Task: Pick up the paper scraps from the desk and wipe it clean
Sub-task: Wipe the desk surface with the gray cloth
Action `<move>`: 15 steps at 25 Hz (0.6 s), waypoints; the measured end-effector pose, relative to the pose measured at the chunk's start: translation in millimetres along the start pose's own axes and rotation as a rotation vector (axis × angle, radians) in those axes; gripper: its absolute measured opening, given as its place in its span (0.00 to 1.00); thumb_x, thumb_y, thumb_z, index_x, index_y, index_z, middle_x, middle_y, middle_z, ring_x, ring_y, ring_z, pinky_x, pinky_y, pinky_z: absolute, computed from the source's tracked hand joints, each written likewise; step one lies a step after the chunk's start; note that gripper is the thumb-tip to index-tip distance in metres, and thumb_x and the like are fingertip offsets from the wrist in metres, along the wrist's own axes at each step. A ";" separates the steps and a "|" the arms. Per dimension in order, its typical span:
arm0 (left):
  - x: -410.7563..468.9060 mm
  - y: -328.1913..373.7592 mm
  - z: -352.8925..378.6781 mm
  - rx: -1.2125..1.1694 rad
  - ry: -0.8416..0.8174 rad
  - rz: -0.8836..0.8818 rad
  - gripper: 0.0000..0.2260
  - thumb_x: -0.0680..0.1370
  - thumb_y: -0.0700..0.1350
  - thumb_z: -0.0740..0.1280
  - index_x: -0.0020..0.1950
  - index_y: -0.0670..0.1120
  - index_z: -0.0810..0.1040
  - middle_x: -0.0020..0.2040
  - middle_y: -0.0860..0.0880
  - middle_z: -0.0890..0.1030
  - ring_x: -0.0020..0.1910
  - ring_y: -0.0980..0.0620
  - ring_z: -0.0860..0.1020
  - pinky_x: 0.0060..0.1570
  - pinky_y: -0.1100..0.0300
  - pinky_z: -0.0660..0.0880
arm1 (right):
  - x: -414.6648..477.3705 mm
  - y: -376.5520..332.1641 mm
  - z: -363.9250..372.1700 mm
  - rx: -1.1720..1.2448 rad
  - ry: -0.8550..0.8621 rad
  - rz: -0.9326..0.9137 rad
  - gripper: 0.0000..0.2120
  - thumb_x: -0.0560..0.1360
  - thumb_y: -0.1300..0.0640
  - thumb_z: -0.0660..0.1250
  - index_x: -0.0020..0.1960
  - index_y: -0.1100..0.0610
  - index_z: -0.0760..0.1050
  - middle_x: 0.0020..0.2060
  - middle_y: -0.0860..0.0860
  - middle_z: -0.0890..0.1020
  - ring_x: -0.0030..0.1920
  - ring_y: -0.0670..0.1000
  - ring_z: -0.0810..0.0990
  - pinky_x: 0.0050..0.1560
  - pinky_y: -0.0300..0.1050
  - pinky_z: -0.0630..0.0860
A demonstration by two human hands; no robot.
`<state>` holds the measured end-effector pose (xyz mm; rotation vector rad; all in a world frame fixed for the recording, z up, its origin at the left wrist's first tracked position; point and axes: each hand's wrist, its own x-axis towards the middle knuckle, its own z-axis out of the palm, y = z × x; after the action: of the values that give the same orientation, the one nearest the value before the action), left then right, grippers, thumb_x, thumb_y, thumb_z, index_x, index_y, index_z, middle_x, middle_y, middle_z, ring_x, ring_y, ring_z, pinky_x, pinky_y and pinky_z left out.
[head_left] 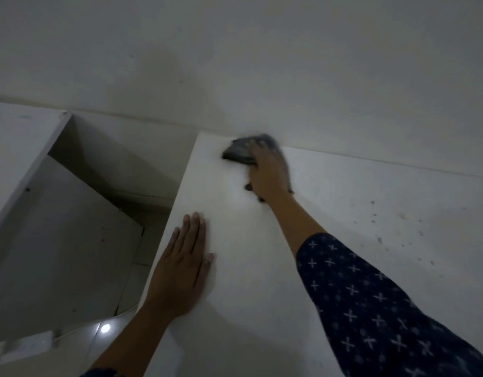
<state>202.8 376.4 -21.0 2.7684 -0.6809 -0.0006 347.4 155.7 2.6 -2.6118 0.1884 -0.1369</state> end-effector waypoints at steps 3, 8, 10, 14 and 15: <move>0.0 0.0 1.3 0.007 -0.011 -0.006 0.28 0.81 0.54 0.44 0.76 0.40 0.47 0.77 0.42 0.48 0.77 0.47 0.45 0.74 0.54 0.45 | -40.4 67.2 -43.0 -0.062 0.169 0.327 0.29 0.73 0.67 0.56 0.74 0.56 0.60 0.75 0.56 0.60 0.75 0.56 0.58 0.75 0.49 0.54; -0.4 -1.3 4.5 0.033 -0.002 0.008 0.28 0.81 0.54 0.44 0.76 0.39 0.47 0.77 0.42 0.48 0.77 0.47 0.45 0.74 0.54 0.44 | -64.9 76.1 -95.0 0.107 0.170 0.520 0.16 0.76 0.65 0.53 0.61 0.61 0.71 0.58 0.62 0.75 0.43 0.60 0.80 0.41 0.50 0.78; -1.4 -1.1 4.7 0.032 -0.002 0.013 0.28 0.81 0.54 0.43 0.76 0.40 0.47 0.77 0.42 0.48 0.77 0.47 0.44 0.74 0.55 0.43 | -96.6 21.9 -60.0 0.077 0.109 0.336 0.14 0.76 0.61 0.54 0.59 0.59 0.72 0.54 0.61 0.76 0.44 0.60 0.80 0.46 0.53 0.79; -1.9 -1.3 2.2 0.031 0.007 0.052 0.29 0.81 0.56 0.41 0.75 0.37 0.53 0.75 0.38 0.56 0.76 0.43 0.51 0.75 0.54 0.44 | -159.5 -49.9 23.9 0.019 -0.264 -0.162 0.27 0.76 0.61 0.57 0.74 0.57 0.59 0.75 0.55 0.60 0.76 0.53 0.53 0.77 0.46 0.44; -1.2 -2.0 2.8 0.027 0.008 0.051 0.30 0.81 0.56 0.41 0.75 0.37 0.52 0.75 0.38 0.55 0.76 0.43 0.51 0.74 0.54 0.44 | -147.5 -34.8 21.5 0.039 -0.221 -0.187 0.28 0.75 0.63 0.58 0.74 0.57 0.59 0.75 0.54 0.60 0.77 0.52 0.52 0.76 0.45 0.42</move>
<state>202.5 377.8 -24.3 2.7741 -0.7551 0.0312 208.6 219.6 -7.5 -2.5785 -0.1345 0.0825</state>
